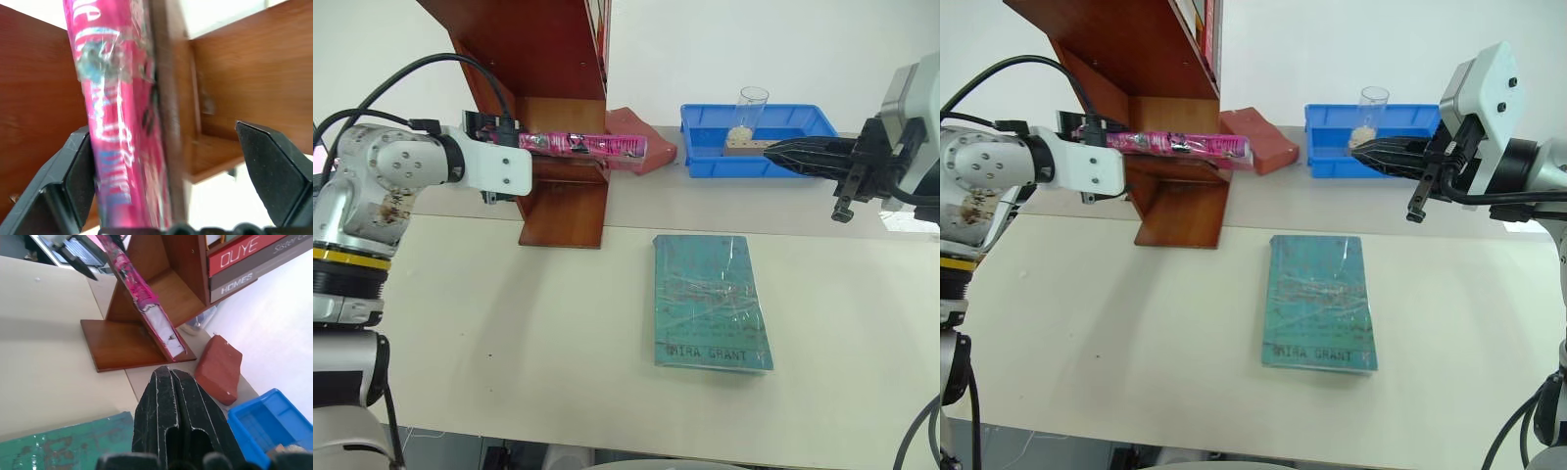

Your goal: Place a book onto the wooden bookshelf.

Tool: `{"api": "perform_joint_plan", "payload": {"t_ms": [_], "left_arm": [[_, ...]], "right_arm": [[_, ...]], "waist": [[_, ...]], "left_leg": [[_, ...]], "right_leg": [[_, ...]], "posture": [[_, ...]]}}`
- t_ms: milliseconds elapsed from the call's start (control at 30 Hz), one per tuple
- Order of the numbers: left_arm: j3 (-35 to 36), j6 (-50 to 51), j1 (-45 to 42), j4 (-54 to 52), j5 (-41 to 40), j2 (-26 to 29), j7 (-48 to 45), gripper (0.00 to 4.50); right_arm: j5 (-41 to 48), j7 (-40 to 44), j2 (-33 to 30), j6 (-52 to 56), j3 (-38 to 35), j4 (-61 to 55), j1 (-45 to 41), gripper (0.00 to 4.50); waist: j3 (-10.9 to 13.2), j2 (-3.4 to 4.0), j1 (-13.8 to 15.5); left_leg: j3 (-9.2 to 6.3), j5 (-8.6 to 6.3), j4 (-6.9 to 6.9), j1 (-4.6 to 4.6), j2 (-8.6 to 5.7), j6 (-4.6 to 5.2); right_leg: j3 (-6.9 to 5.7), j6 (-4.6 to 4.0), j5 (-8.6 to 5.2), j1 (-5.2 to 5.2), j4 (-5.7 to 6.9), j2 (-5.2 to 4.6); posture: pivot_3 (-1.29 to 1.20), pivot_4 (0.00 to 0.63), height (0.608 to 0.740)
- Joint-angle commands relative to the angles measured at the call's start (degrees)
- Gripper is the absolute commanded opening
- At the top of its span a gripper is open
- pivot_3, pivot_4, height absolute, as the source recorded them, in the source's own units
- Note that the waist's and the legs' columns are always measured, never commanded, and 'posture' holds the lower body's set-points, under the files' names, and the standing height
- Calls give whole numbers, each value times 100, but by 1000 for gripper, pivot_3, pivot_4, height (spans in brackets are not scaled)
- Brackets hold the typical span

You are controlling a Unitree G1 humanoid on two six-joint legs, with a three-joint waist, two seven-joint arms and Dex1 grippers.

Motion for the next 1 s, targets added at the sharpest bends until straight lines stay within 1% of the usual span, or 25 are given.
{"api": "perform_joint_plan", "payload": {"t_ms": [33, 133, 233, 267, 367, 467, 567, 633, 767, 833, 1000], "left_arm": [[662, 1087, 204, -689, -866, 176, -479, 4456], [1346, 2082, 548, -1181, -1733, 273, -746, 4456], [1891, 2996, 678, -1496, -2346, 313, -693, 4456], [2076, 3183, 795, -1517, -2469, 423, -715, 4456], [2652, 3356, 1470, -1580, -2676, 775, -809, 4456], [3191, 3608, 2227, -1735, -3066, 984, -1070, 4456], [3704, 3897, 2870, -1730, -3447, 1050, -1303, 4456], [3894, 3878, 3208, -1712, -3524, 1032, -1295, 4456], [4100, 3793, 3722, -1691, -3585, 993, -1218, 4456], [4118, 3762, 3819, -1720, -3640, 1006, -1178, 4456], [3940, 3731, 3701, -1680, -3765, 1029, -1056, 4456]], "right_arm": [[-130, 136, -23, -328, -93, 97, 16, 0], [-302, 332, -61, -605, -31, 321, 64, 0], [-438, 505, -78, -812, 27, 489, 67, 0], [-479, 570, -86, -874, 48, 553, 57, 0], [-604, 814, -164, -1045, 125, 747, 38, 0], [-777, 1129, -340, -1250, 183, 932, 120, 0], [-1123, 1455, -570, -1667, 279, 1231, 256, 0], [-1325, 1582, -650, -1954, 340, 1452, 293, 0], [-1571, 1728, -685, -2341, 391, 1767, 359, 0], [-1591, 1757, -652, -2380, 372, 1795, 367, 0], [-1603, 1758, -631, -2391, 338, 1790, 389, 0]], "waist": [[0, 1, -4], [1, 2, -13], [2, 0, -28], [3, -1, -28], [3, 4, -66], [6, 11, -96], [11, 2, -88], [13, -9, -80], [12, -8, -82], [12, -8, -82], [12, -8, -89]], "left_leg": [[0, 0, 0, 1, 0, 0], [1, 0, 0, 7, 1, 0], [1, 0, -1, 11, 6, 0], [1, 0, -1, 12, 6, 0], [2, -2, -2, 17, 6, 2], [6, -8, -4, 26, 8, 12], [8, -9, -5, 34, 12, 10], [11, -9, -4, 39, 13, 10], [18, -9, -6, 42, 13, 10], [18, -10, -9, 41, 14, 10], [20, -10, -11, 42, 16, 10]], "right_leg": [[0, 0, 0, 1, 0, 0], [-4, 0, -1, 3, 1, -1], [-11, 0, -1, 3, 1, 1], [-11, 0, -1, 3, 1, 0], [-12, 1, -2, -2, -1, -1], [-12, -3, -3, -2, 1, -2], [-19, -12, -8, -16, 3, -2], [-20, -18, -12, -15, 3, -6], [-18, -25, -14, -16, 4, -9], [-18, -27, -15, -20, 7, -8], [-17, -28, -15, -22, 7, -8]], "posture": [[0, 150, 673], [0, 150, 673], [0, 150, 673], [0, 150, 673], [0, 150, 673], [0, 150, 673], [0, 150, 673], [0, 150, 673], [0, 150, 673], [0, 150, 673], [0, 150, 673]]}}
